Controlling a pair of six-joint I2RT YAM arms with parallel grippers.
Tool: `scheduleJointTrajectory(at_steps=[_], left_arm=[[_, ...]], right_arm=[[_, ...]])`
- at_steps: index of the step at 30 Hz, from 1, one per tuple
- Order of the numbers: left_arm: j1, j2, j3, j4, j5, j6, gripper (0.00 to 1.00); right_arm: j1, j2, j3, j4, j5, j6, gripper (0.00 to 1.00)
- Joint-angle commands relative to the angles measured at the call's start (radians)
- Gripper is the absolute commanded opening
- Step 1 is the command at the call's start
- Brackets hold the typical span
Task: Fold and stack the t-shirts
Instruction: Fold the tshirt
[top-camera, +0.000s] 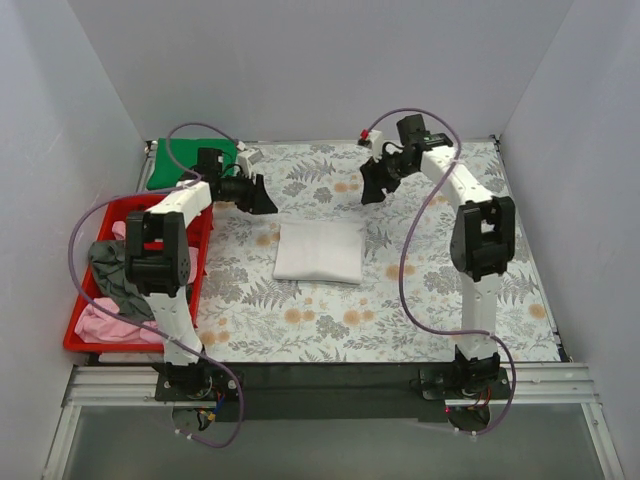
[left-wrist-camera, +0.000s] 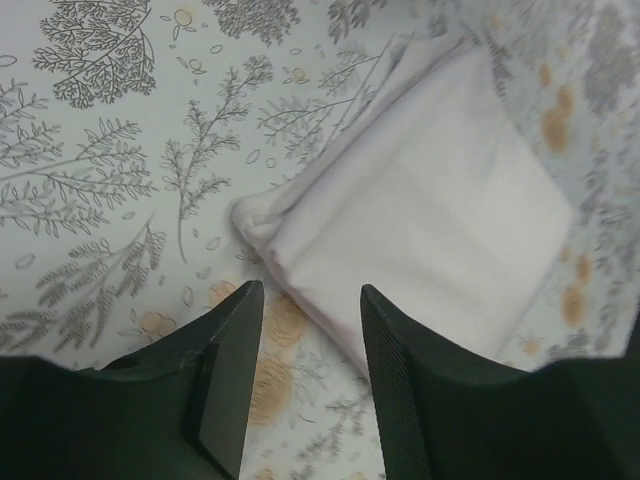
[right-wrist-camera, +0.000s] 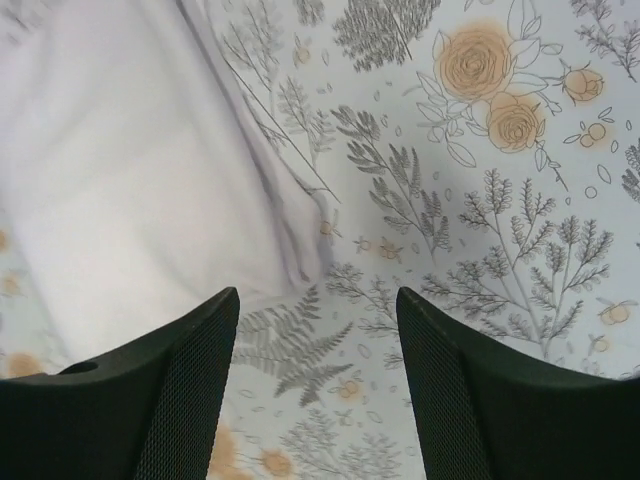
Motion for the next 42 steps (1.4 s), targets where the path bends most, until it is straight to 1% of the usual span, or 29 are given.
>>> scheduleJointTrajectory(at_steps=[1, 2, 3, 4, 5, 6, 7, 8, 9, 10, 11, 13, 14, 16, 18, 21, 22, 25, 28, 30, 33, 34, 36, 37, 38, 39, 40, 41, 42], left_arm=[[-0.017, -0.228, -0.145, 0.178, 0.141, -0.331, 0.44], [-0.044, -0.249, -0.187, 0.201, 0.134, -0.374, 0.45], [-0.060, -0.274, -0.229, 0.259, 0.128, -0.469, 0.45], [-0.072, -0.309, -0.320, 0.293, 0.128, -0.518, 0.45], [-0.090, -0.327, -0.359, 0.328, 0.150, -0.565, 0.46], [-0.101, -0.343, -0.403, 0.389, 0.160, -0.618, 0.47], [-0.122, -0.367, -0.471, 0.414, 0.163, -0.711, 0.47], [-0.133, -0.378, -0.509, 0.439, 0.180, -0.765, 0.47], [-0.149, -0.390, -0.545, 0.495, 0.186, -0.810, 0.47], [-0.179, -0.412, -0.575, 0.515, 0.180, -0.879, 0.47], [-0.193, -0.421, -0.636, 0.566, 0.177, -0.902, 0.47], [-0.228, -0.423, -0.672, 0.583, 0.152, -0.921, 0.48], [-0.231, -0.412, -0.690, 0.595, 0.132, -0.933, 0.48], [-0.230, -0.350, -0.703, 0.620, 0.128, -0.965, 0.47], [-0.224, -0.303, -0.709, 0.623, 0.103, -0.968, 0.47], [-0.195, -0.199, -0.685, 0.627, 0.092, -0.976, 0.47], [-0.167, -0.146, -0.675, 0.629, 0.104, -0.981, 0.46], [-0.124, -0.067, -0.651, 0.612, 0.129, -0.990, 0.46], [-0.113, -0.062, -0.628, 0.556, 0.149, -0.950, 0.45], [-0.113, -0.105, -0.622, 0.529, 0.154, -0.921, 0.45], [-0.115, -0.231, -0.580, 0.468, 0.178, -0.840, 0.46], [-0.116, -0.319, -0.573, 0.454, 0.171, -0.780, 0.46], [-0.116, -0.415, -0.560, 0.398, 0.126, -0.732, 0.48], [-0.113, -0.499, -0.553, 0.373, 0.091, -0.708, 0.48], [-0.112, -0.536, -0.537, 0.321, 0.041, -0.680, 0.48], [-0.104, -0.573, -0.537, 0.309, -0.051, -0.682, 0.48], [-0.077, -0.634, -0.540, 0.299, -0.087, -0.688, 0.48], [-0.064, -0.656, -0.542, 0.273, -0.110, -0.706, 0.49], [-0.049, -0.677, -0.534, 0.243, -0.182, -0.711, 0.49]], right_arm=[[-0.026, -0.202, -0.185, 0.115, -0.252, 0.318, 0.70], [-0.011, -0.266, -0.257, 0.217, -0.291, 0.378, 0.71], [-0.003, -0.298, -0.324, 0.278, -0.325, 0.483, 0.71], [0.015, -0.328, -0.402, 0.338, -0.380, 0.538, 0.71], [0.027, -0.376, -0.520, 0.455, -0.397, 0.582, 0.72], [0.040, -0.400, -0.585, 0.508, -0.411, 0.628, 0.72], [0.069, -0.433, -0.639, 0.560, -0.445, 0.738, 0.72], [0.084, -0.446, -0.741, 0.659, -0.462, 0.791, 0.72], [0.101, -0.455, -0.785, 0.709, -0.479, 0.850, 0.72], [0.136, -0.464, -0.823, 0.750, -0.497, 0.921, 0.71], [0.153, -0.464, -0.886, 0.816, -0.503, 0.950, 0.69], [0.200, -0.443, -0.924, 0.894, -0.506, 1.022, 0.67], [0.211, -0.428, -0.941, 0.925, -0.508, 1.056, 0.62], [0.222, -0.370, -0.986, 0.982, -0.487, 1.101, 0.59], [0.210, -0.320, -1.003, 0.981, -0.466, 1.093, 0.57], [0.146, -0.222, -1.024, 0.979, -0.439, 1.096, 0.54], [0.106, -0.184, -1.043, 0.979, -0.433, 1.101, 0.53], [0.037, -0.156, -1.078, 0.976, -0.404, 1.110, 0.51], [-0.002, -0.174, -1.092, 0.967, -0.388, 1.107, 0.51], [-0.009, -0.203, -1.093, 0.959, -0.388, 1.097, 0.50], [-0.006, -0.295, -1.063, 0.923, -0.393, 1.051, 0.50], [-0.003, -0.352, -1.049, 0.901, -0.390, 1.009, 0.50], [0.006, -0.407, -0.986, 0.857, -0.370, 0.947, 0.50], [0.023, -0.456, -0.960, 0.773, -0.324, 0.890, 0.51], [0.038, -0.480, -0.937, 0.734, -0.283, 0.786, 0.51], [0.056, -0.504, -0.902, 0.711, -0.243, 0.729, 0.51], [0.108, -0.550, -0.892, 0.670, -0.141, 0.674, 0.51], [0.144, -0.572, -0.883, 0.656, -0.067, 0.556, 0.51], [0.182, -0.590, -0.880, 0.650, 0.008, 0.508, 0.51]])
